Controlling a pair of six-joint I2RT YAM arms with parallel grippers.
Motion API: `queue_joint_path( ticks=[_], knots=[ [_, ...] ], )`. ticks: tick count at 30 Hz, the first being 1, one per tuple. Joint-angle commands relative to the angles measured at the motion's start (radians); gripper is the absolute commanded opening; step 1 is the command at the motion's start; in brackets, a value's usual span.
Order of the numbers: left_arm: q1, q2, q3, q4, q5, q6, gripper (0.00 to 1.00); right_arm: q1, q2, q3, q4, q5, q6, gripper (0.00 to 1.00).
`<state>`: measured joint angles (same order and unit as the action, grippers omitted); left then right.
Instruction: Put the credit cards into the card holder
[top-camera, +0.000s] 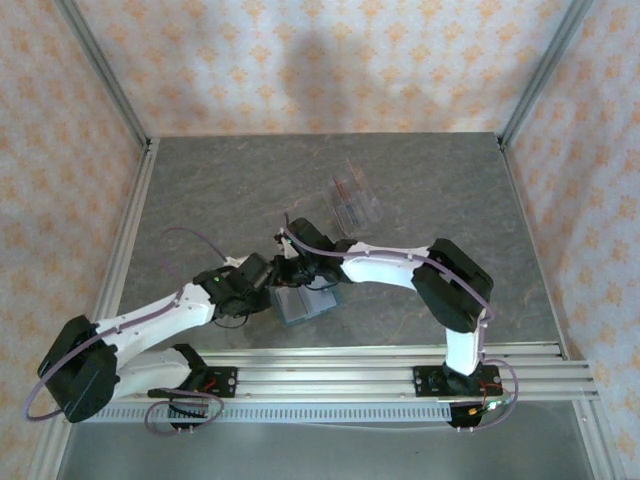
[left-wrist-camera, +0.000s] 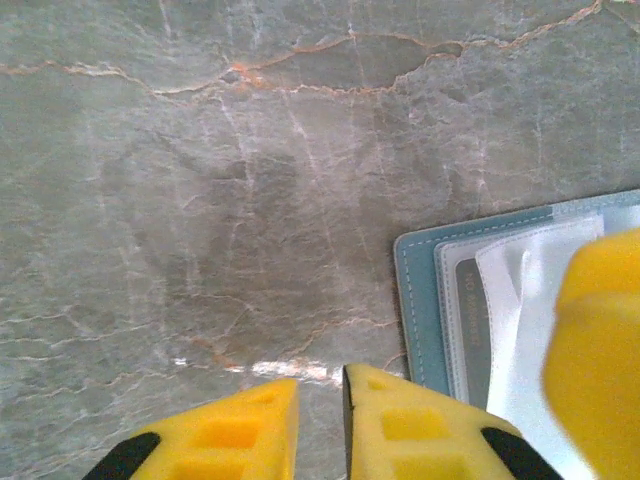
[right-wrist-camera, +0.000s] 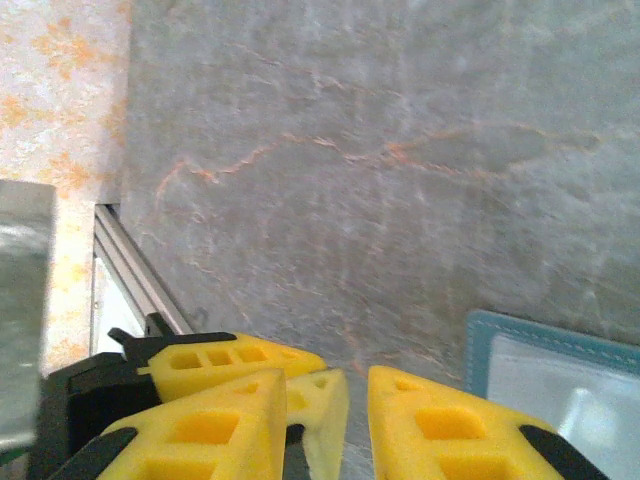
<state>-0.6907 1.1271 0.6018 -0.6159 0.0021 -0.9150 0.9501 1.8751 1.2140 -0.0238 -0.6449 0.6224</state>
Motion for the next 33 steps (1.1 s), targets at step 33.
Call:
queue_joint_path(
  ticks=[33],
  knots=[
    [-0.031, 0.201, 0.081, 0.128, 0.073, 0.107, 0.52, -0.352, 0.161, 0.541, -0.777, 0.690, -0.509, 0.32]
  ],
)
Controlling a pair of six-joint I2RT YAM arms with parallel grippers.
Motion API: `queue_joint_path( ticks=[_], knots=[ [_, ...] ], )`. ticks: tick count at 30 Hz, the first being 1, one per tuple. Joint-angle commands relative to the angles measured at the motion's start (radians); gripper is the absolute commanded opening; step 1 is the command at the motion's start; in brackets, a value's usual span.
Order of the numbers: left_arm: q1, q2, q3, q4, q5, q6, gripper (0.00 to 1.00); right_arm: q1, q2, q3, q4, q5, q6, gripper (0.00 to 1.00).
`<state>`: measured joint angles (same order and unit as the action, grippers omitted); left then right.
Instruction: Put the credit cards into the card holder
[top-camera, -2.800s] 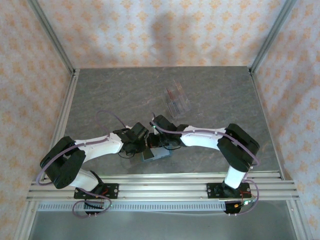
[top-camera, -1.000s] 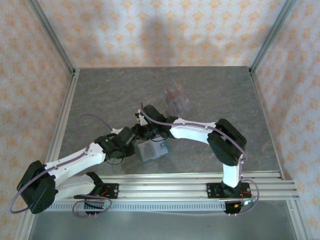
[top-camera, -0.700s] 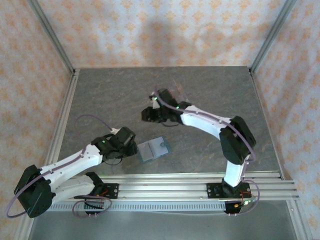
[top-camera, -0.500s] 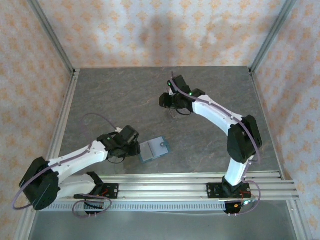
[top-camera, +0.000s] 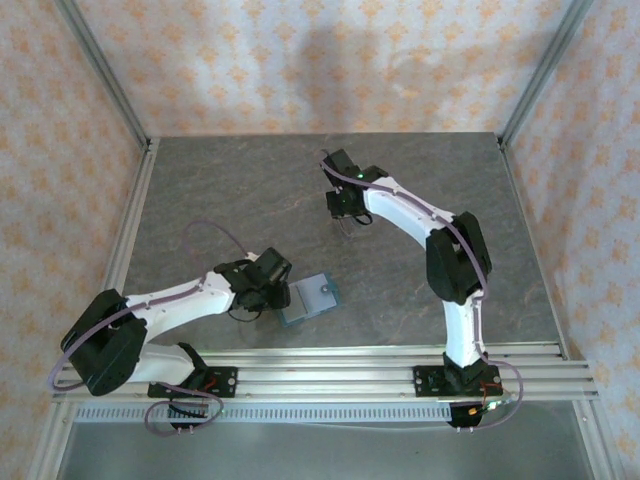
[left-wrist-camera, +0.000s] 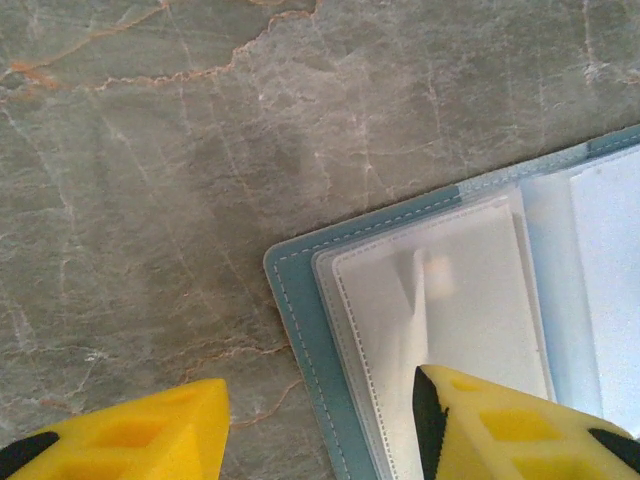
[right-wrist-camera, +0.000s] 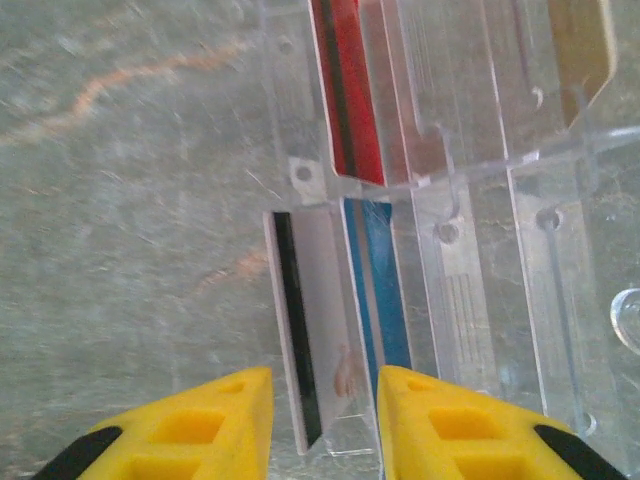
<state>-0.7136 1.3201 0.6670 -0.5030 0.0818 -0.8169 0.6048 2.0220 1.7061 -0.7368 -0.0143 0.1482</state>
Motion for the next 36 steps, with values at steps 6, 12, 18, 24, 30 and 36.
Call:
queue_joint_path(
  ticks=[6, 12, 18, 24, 30, 36],
  knots=[
    [-0.010, 0.013, 0.011, 0.022, -0.007, 0.004, 0.51, -0.008, 0.040, 0.059, -0.067, 0.115, -0.056, 0.30],
    [-0.010, 0.010, 0.013, 0.019, -0.011, 0.001, 0.51, -0.014, 0.074, 0.075, -0.074, 0.095, -0.064, 0.26],
    [-0.011, -0.003, 0.004, 0.013, -0.013, -0.004, 0.51, -0.017, 0.095, 0.081, -0.068, 0.073, -0.068, 0.23],
    [-0.011, -0.019, -0.003, 0.006, -0.019, -0.009, 0.51, -0.021, 0.110, 0.088, -0.070, 0.061, -0.072, 0.17],
    [-0.012, -0.023, -0.009, 0.004, -0.023, -0.013, 0.51, -0.023, 0.105, 0.106, -0.085, 0.086, -0.085, 0.00],
    [-0.011, -0.023, -0.012, 0.001, -0.024, -0.013, 0.51, -0.023, 0.073, 0.154, -0.112, 0.163, -0.095, 0.00]
  ],
)
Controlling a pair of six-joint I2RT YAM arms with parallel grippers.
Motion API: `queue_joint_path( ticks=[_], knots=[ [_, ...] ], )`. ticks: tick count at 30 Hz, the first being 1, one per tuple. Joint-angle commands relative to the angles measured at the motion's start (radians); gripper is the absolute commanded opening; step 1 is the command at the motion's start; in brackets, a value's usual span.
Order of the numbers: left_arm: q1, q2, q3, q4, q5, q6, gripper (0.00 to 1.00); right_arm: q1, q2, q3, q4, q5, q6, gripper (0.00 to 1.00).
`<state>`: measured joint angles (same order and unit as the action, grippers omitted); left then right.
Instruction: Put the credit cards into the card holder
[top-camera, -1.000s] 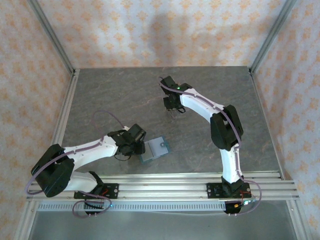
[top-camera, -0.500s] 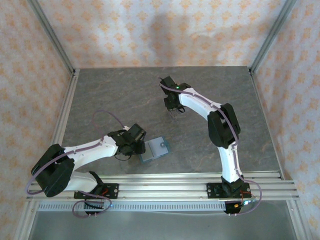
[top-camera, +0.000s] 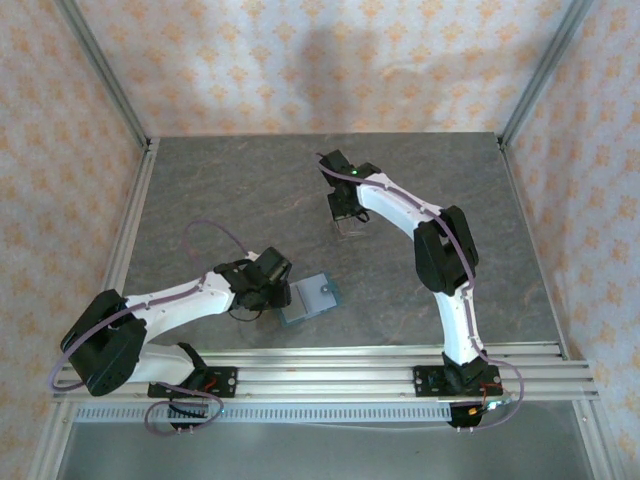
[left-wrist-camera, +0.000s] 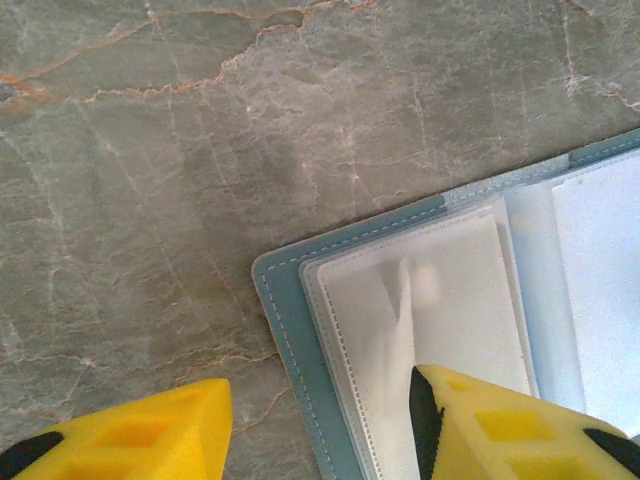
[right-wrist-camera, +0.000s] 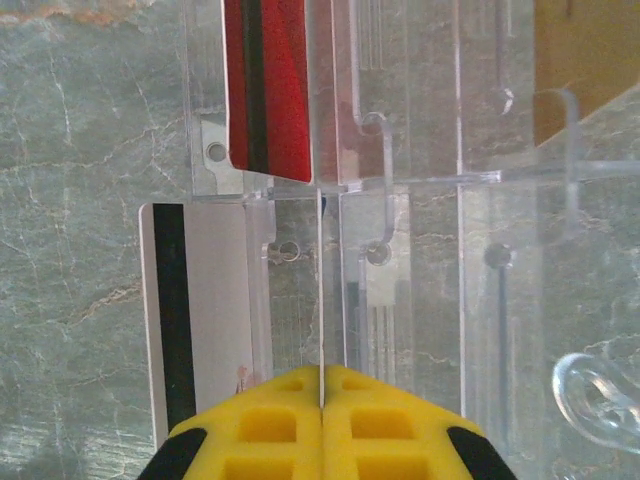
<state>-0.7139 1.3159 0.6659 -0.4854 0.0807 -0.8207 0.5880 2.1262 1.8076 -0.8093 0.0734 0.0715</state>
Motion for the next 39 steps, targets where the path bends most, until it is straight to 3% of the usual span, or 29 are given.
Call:
queue_joint_path(
  ticks=[1, 10, 15, 22, 26, 30, 34, 39],
  knots=[
    [-0.009, -0.020, -0.012, -0.016, -0.020, -0.010, 0.51, -0.007, -0.039, 0.059, -0.040, 0.082, -0.018, 0.00],
    [-0.012, -0.032, -0.006, -0.024, -0.020, -0.007, 0.52, 0.020, -0.252, -0.052, 0.062, 0.079, -0.002, 0.00],
    [-0.019, 0.012, 0.010, -0.019, -0.022, -0.004, 0.50, 0.047, -0.414, -0.250, 0.191, -0.068, 0.039, 0.00],
    [-0.029, 0.094, 0.015, 0.022, -0.019, -0.005, 0.46, 0.088, -0.624, -0.580, 0.463, -0.419, 0.096, 0.00],
    [-0.035, 0.118, 0.013, 0.026, -0.023, -0.013, 0.42, 0.118, -0.667, -0.733, 0.603, -0.538, 0.148, 0.00],
    [-0.045, 0.111, 0.001, 0.029, -0.024, -0.018, 0.40, 0.132, -0.674, -0.917, 0.863, -0.656, 0.283, 0.00],
    [-0.051, 0.100, -0.007, 0.029, -0.028, -0.024, 0.38, 0.161, -0.665, -1.064, 1.102, -0.678, 0.381, 0.00],
    [-0.056, 0.108, -0.005, 0.031, -0.026, -0.024, 0.34, 0.191, -0.605, -1.109, 1.200, -0.691, 0.436, 0.00]
  ],
)
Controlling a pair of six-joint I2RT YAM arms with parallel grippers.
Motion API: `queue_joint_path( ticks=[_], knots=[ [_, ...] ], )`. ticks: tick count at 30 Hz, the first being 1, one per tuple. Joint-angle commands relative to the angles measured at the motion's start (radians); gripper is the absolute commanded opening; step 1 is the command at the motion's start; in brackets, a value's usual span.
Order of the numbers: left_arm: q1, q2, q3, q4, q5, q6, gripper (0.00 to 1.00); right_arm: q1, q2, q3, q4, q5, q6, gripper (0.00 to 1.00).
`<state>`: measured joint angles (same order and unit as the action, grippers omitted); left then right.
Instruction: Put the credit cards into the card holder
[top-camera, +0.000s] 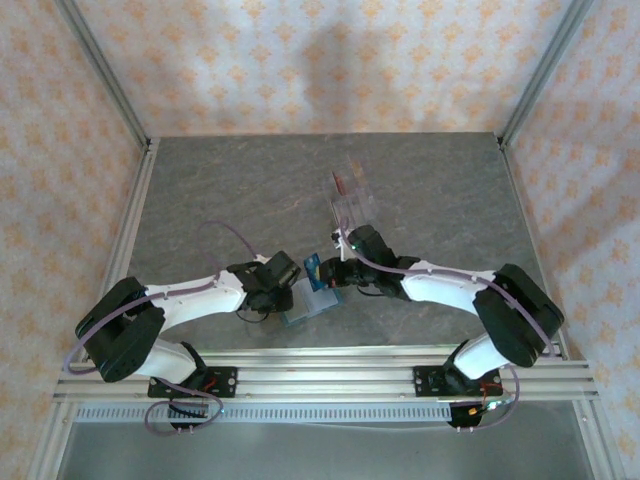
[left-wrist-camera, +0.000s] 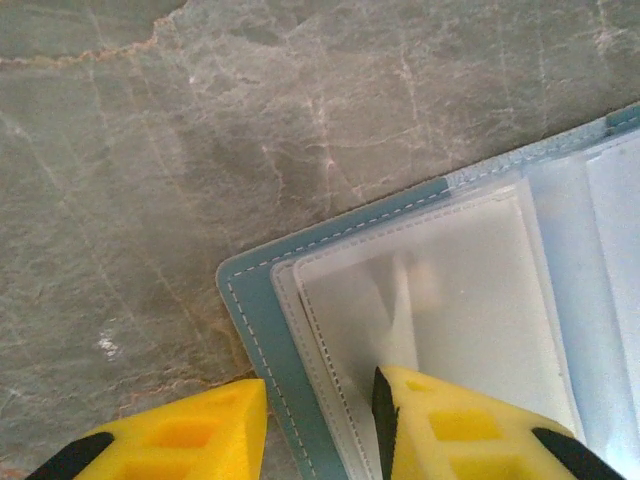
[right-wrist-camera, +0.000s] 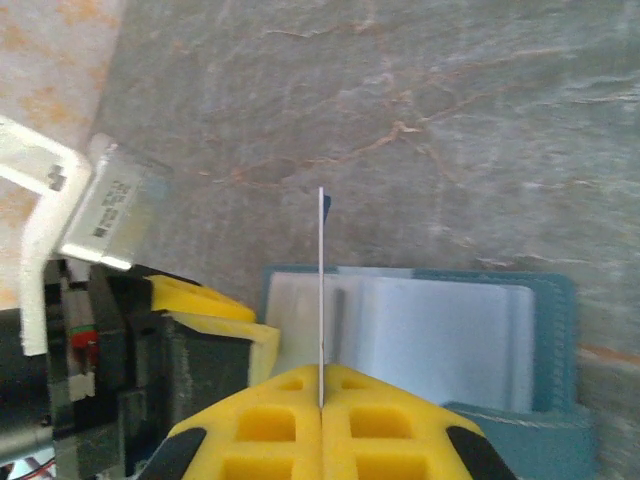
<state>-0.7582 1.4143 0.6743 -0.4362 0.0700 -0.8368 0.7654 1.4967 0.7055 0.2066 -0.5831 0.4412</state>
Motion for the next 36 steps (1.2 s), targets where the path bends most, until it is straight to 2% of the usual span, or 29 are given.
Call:
queue_joint_path(
  ticks=[1, 8, 18, 29, 36],
  knots=[
    [-0.012, 0.010, -0.012, -0.019, -0.016, -0.009, 0.33, 0.019, 0.037, -0.010, 0.200, -0.035, 0.076, 0.00],
    [-0.017, 0.003, -0.015, -0.022, -0.021, -0.014, 0.27, 0.036, 0.106, -0.031, 0.285, -0.035, 0.118, 0.00],
    [-0.017, -0.005, -0.010, -0.029, -0.027, -0.018, 0.20, 0.037, 0.138, -0.049, 0.306, -0.027, 0.126, 0.00],
    [-0.019, 0.009, -0.007, -0.025, -0.022, -0.017, 0.17, 0.038, 0.160, -0.054, 0.293, -0.031, 0.117, 0.00],
    [-0.019, 0.013, -0.006, -0.022, -0.021, -0.018, 0.17, 0.038, 0.202, -0.077, 0.349, -0.032, 0.129, 0.00]
  ],
)
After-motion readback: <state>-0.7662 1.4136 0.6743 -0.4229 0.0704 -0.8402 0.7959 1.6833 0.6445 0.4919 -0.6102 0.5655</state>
